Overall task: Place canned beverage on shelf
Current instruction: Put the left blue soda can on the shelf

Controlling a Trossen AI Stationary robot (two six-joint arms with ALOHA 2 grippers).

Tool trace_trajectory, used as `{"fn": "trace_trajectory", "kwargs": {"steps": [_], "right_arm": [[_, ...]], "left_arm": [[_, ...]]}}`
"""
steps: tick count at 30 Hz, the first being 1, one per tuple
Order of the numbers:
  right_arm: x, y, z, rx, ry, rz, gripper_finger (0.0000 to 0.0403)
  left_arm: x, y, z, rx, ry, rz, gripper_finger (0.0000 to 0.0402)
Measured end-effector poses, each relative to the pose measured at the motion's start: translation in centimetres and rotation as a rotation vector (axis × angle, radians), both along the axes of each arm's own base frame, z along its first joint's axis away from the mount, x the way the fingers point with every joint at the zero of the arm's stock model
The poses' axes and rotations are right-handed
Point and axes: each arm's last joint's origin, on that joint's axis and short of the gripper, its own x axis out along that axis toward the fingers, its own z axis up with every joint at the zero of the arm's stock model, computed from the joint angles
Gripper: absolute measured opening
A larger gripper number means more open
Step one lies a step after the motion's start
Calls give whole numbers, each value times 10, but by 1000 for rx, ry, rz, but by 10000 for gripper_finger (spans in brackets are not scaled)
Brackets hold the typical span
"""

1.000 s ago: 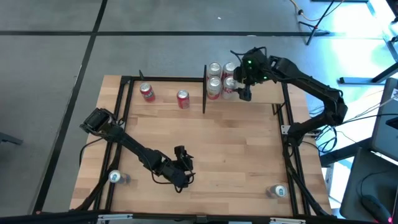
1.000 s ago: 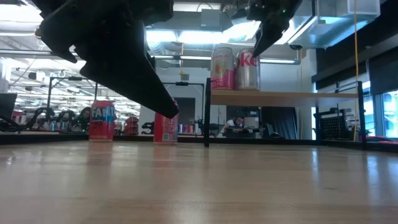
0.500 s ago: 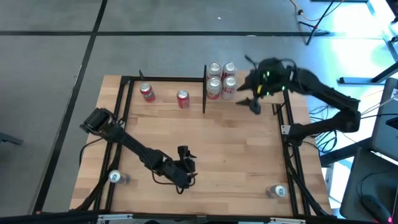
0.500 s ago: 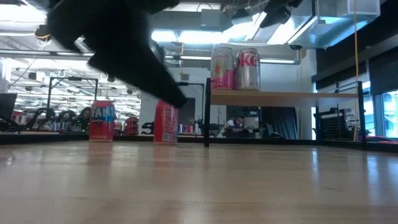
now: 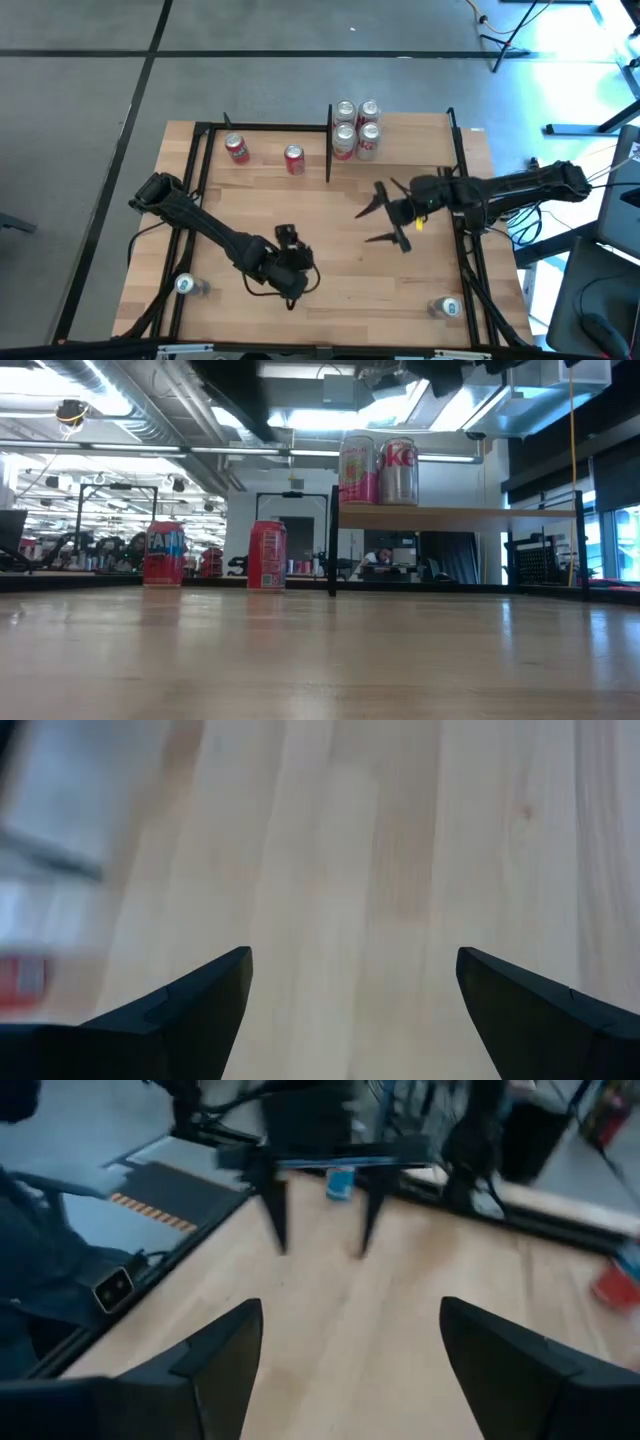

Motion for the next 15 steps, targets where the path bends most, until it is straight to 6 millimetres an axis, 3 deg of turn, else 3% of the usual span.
{"fn": "trace_trajectory", "kwargs": {"steps": [4, 9, 15], "right_arm": [[1, 12, -10, -47, -91, 56, 289], [6, 20, -9, -11, -121, 79, 289], [12, 24, -20, -21, -77, 84, 289]], "left_arm": [[-21, 3, 21, -130, 220, 157, 346], [-54, -11, 26, -144, 394, 304, 346], [-92, -38, 38, -146, 380, 357, 346]]}}
